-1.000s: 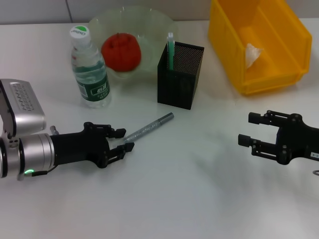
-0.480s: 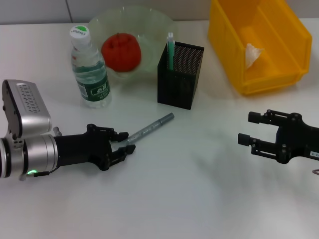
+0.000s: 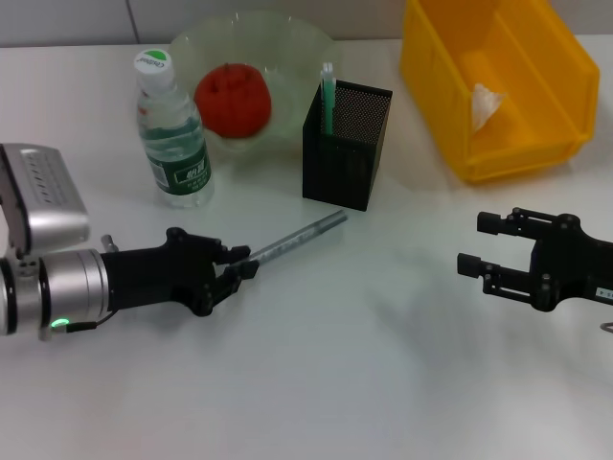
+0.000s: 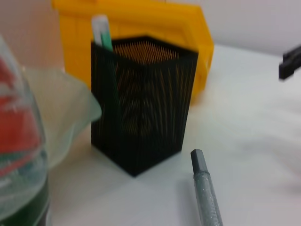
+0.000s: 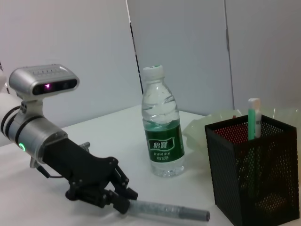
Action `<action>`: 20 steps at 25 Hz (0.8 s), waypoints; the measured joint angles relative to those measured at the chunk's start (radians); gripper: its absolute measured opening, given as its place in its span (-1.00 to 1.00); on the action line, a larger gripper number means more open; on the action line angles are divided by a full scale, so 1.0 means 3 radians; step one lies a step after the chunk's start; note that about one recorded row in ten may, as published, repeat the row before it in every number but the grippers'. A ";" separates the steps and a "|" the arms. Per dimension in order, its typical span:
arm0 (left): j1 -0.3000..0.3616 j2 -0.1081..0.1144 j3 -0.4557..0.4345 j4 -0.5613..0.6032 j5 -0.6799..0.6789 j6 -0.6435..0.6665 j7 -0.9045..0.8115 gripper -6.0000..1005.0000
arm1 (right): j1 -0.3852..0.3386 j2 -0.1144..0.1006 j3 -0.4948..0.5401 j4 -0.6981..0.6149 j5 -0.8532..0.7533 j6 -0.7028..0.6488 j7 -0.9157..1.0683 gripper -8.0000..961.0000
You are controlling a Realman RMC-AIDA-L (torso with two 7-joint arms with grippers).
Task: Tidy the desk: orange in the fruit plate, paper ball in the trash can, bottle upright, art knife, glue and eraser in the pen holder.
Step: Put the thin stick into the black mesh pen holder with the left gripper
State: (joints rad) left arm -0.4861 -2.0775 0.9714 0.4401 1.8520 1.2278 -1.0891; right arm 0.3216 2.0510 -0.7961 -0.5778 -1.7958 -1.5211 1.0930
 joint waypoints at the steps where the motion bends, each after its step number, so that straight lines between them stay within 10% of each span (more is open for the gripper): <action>1: 0.0008 0.0006 -0.0007 0.0021 -0.0031 0.0073 -0.0004 -0.66 | 0.0006 -0.0003 0.0000 -0.0001 0.0000 -0.0001 0.0005 0.38; 6: 0.0018 0.0012 -0.0015 0.0048 -0.0061 0.0152 -0.0014 -0.66 | 0.0022 -0.0012 0.0000 0.0003 0.0000 -0.0002 0.0023 0.38; 8: 0.0189 0.0019 -0.0025 0.0540 -0.0180 0.0718 -0.0288 -0.66 | 0.0024 -0.0015 0.0000 0.0006 0.0000 -0.0002 0.0035 0.38; 20: 0.0273 0.0021 0.0332 0.1633 -0.0129 0.0770 -0.1328 -0.64 | 0.0030 0.0001 0.0000 0.0000 0.0001 -0.0002 0.0055 0.39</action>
State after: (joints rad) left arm -0.4043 -2.0713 1.0711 0.9301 1.8134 1.4588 -1.4876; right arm 0.3305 2.0515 -0.7961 -0.5779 -1.7954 -1.5217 1.1096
